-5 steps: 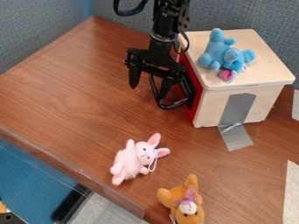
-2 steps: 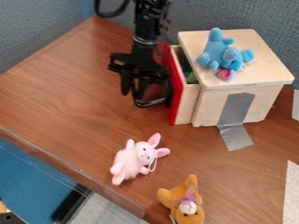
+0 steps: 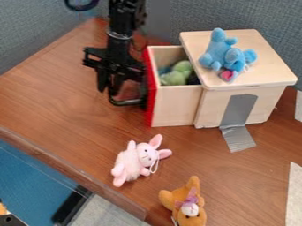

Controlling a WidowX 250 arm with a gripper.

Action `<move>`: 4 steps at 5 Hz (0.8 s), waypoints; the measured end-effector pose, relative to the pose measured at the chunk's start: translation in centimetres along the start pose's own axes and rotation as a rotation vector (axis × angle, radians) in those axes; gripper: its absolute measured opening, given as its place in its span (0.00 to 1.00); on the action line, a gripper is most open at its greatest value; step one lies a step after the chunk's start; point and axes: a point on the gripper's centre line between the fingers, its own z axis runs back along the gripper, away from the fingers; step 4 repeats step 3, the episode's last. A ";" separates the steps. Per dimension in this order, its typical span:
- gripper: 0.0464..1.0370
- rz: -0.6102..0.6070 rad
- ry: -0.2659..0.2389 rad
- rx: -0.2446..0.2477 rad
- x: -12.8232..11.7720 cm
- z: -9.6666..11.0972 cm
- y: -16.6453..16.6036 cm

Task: Open the drawer

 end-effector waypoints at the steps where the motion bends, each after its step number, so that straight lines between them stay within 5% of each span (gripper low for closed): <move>1: 0.25 -0.008 -0.003 0.010 -0.5 0.1 0.5; 2: 0.53 -0.027 -0.017 0.022 -0.5 0.8 0.8; 3: 0.84 -0.004 -0.091 0.031 -0.5 3.7 1.5; 4: 0.84 -0.004 -0.091 0.031 -0.5 3.7 1.5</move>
